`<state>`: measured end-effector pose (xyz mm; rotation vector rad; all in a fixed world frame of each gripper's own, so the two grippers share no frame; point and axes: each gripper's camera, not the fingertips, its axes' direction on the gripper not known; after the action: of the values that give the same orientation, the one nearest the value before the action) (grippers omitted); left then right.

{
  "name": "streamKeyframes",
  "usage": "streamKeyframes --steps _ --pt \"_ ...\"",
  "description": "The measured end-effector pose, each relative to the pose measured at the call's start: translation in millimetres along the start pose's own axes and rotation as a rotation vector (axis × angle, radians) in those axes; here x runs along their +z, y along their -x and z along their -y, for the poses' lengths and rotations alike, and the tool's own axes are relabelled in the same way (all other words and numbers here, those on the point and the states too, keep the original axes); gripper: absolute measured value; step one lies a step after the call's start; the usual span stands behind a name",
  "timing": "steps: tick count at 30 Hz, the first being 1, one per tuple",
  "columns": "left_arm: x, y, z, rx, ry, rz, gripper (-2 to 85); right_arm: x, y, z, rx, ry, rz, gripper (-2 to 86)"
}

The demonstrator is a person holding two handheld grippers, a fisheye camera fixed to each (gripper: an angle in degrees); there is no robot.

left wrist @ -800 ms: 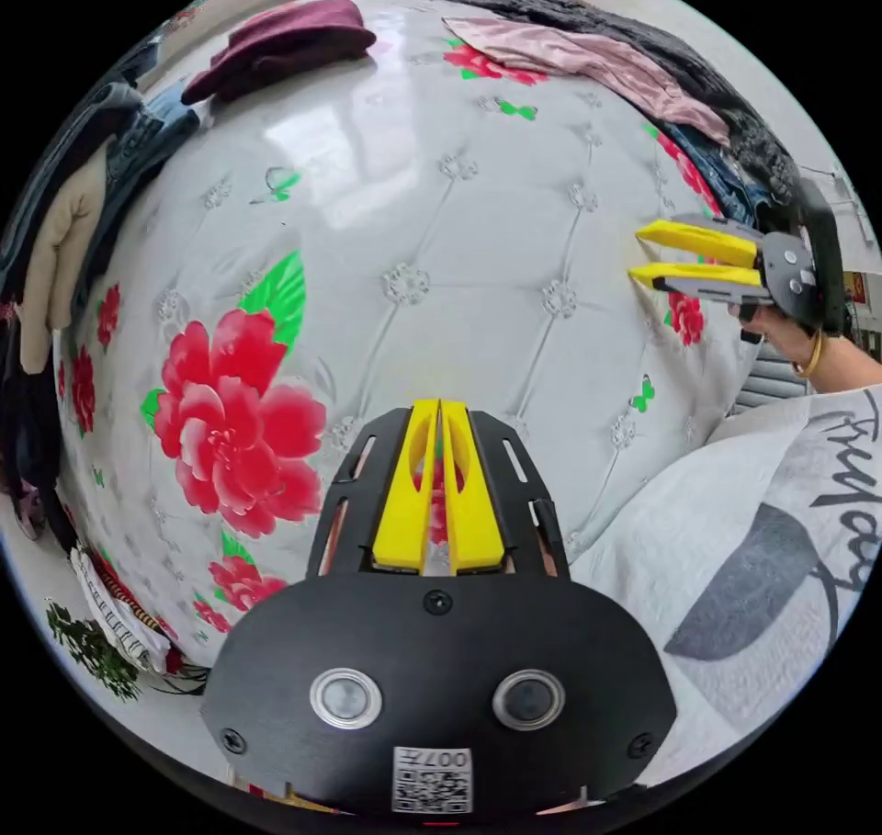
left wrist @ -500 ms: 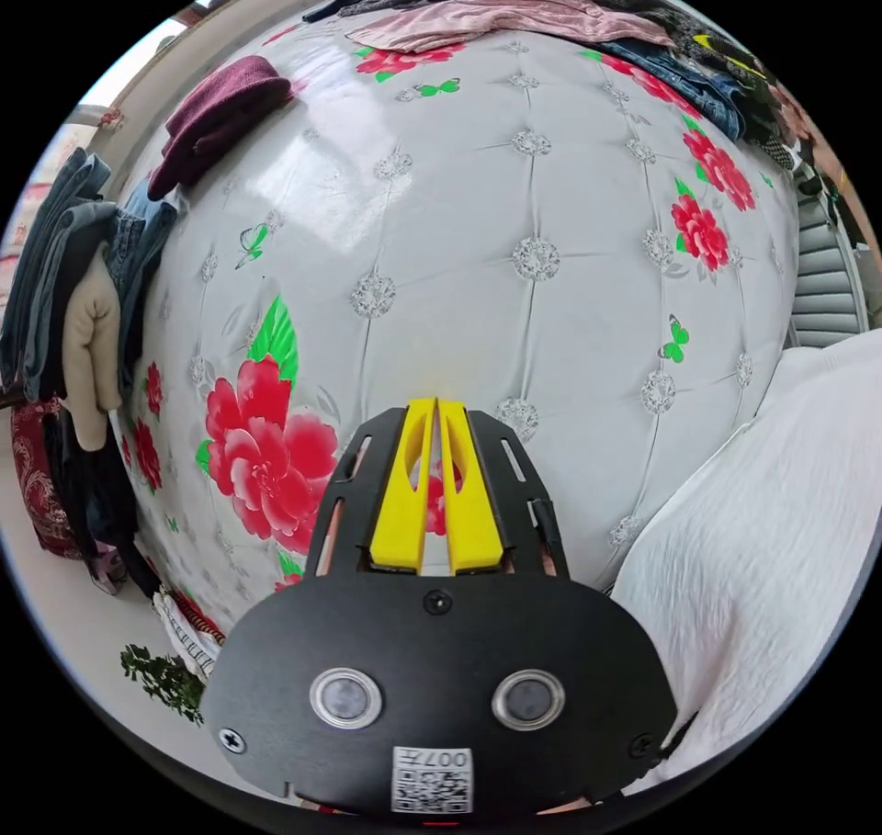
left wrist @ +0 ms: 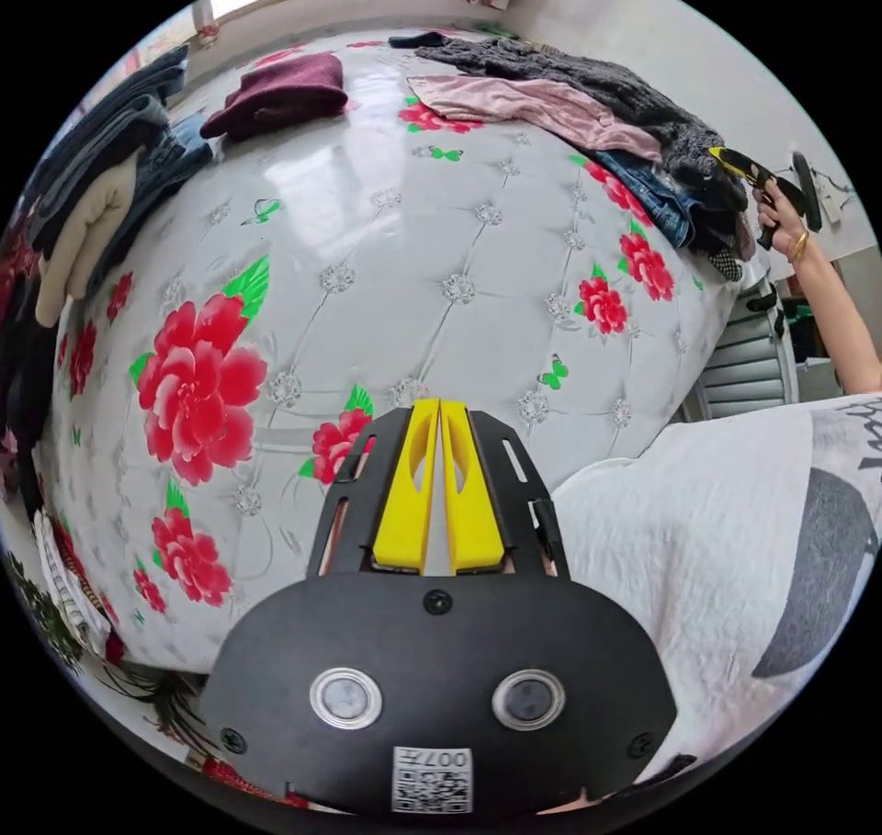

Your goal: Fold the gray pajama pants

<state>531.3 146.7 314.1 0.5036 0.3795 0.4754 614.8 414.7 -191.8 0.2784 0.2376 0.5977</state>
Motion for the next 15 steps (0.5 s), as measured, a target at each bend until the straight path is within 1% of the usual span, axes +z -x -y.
streamKeyframes --steps 2,3,5,6,8,9,11,13,15 --pt "-21.9 9.8 -22.0 -0.057 -0.039 -0.019 -1.0 -4.4 76.0 -5.8 -0.221 0.0 0.149 0.0" --pt "-35.4 18.9 -36.9 -0.103 -0.066 -0.035 -1.0 -3.5 95.4 -10.1 -0.266 0.008 0.187 -0.1" --pt "-52.8 35.9 -58.6 -0.188 -0.095 -0.069 -1.0 4.6 172.4 -36.1 -0.42 0.058 0.343 -0.1" --pt "-63.1 47.2 -72.7 -0.243 -0.116 -0.094 -1.0 6.6 190.5 -43.9 -0.454 0.071 0.386 -0.1" --pt "-78.5 62.6 -94.1 -0.323 -0.152 -0.116 -0.9 14.0 257.6 -75.2 -0.59 0.158 0.612 0.0" --pt "-88.8 71.7 -108.5 -0.371 -0.178 -0.122 -0.9 15.7 272.9 -82.7 -0.618 0.188 0.674 0.1" --pt "-104.8 85.1 -130.9 -0.44 -0.221 -0.131 -0.8 20.1 325.6 -111.6 -0.736 0.319 0.862 0.5" --pt "-127.5 105.2 -164.5 -0.549 -0.277 -0.13 -0.5 17.6 348.2 -125.0 -0.834 0.374 0.926 1.5" --pt "-146.5 119.5 -193.5 -0.632 -0.318 -0.103 0.1 16.8 355.2 -127.8 -0.9 0.4 0.922 2.5"
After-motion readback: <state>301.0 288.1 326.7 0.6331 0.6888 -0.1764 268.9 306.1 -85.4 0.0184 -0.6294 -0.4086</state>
